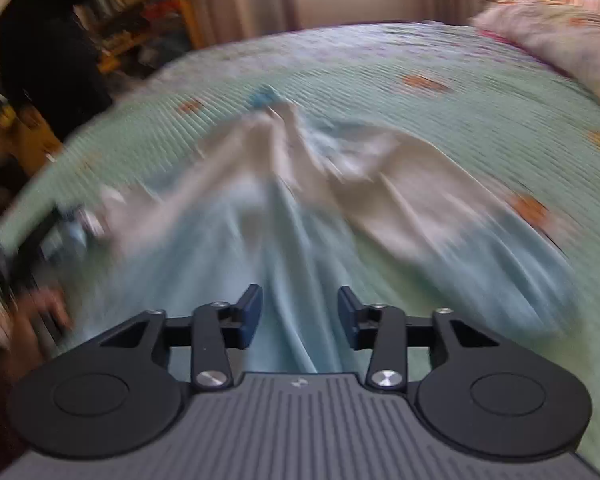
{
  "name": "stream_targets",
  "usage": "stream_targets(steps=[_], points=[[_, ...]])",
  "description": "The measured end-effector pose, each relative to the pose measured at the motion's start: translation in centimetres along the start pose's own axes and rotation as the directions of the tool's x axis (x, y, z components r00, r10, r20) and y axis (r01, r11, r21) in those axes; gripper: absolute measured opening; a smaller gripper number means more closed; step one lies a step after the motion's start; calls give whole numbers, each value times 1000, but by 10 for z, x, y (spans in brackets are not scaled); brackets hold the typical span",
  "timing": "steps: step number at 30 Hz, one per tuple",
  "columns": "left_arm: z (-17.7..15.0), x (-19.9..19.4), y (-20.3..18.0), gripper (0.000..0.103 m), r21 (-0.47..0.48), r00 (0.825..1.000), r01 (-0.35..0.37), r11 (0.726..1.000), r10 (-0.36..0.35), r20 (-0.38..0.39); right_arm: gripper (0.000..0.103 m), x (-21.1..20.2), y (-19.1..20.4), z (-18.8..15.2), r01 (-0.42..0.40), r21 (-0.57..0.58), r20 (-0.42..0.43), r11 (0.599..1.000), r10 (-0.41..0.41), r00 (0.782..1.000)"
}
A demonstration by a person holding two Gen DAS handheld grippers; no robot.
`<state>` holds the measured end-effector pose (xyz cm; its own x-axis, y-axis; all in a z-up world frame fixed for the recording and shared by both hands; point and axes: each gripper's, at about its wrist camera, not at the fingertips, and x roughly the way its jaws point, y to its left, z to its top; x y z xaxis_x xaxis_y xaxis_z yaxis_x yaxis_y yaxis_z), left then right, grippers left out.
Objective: Fold clothes
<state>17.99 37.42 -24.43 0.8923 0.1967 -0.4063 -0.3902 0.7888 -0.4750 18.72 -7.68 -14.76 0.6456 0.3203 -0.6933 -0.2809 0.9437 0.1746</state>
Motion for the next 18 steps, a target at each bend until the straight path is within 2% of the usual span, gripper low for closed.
stream_targets(steps=[1, 3, 5, 7, 10, 12, 14, 15, 17, 18], points=[[0, -6, -8, 93, 50, 999, 0, 999, 2, -35, 51, -7, -2, -15, 27, -18, -5, 999, -28, 1000], [-5, -32, -27, 90, 170, 996, 34, 985, -20, -86, 53, -20, -4, -46, 81, -54, -15, 995, -82, 996], [-17, -72, -46, 91, 267, 989, 113, 957, -83, -123, 59, -26, -8, -66, 110, -74, -15, 991, -112, 994], [-32, -113, -62, 97, 338, 975, 193, 921, -141, -174, 62, -26, -14, -78, 91, -37, -16, 995, -92, 996], [-62, -163, -88, 101, 496, 949, 297, 816, -195, -247, 62, -21, -22, -89, 40, 39, -8, 998, -40, 999], [-82, -197, -106, 102, 587, 928, 363, 724, -222, -300, 62, -20, -26, -98, 19, 85, 6, 996, -19, 1000], [-102, -227, -122, 102, 666, 908, 415, 620, -233, -349, 62, -22, -29, -108, 16, 120, 24, 993, -19, 1000], [-113, -233, -126, 102, 703, 909, 412, 579, -214, -357, 62, -20, -29, -110, 26, 128, 36, 991, -30, 999], [-134, -235, -135, 102, 758, 918, 391, 522, -155, -366, 62, -20, -28, -115, 32, 134, 59, 990, -40, 997], [-142, -234, -137, 99, 774, 918, 386, 502, -124, -377, 62, -19, -28, -117, 35, 137, 70, 990, -45, 996]])
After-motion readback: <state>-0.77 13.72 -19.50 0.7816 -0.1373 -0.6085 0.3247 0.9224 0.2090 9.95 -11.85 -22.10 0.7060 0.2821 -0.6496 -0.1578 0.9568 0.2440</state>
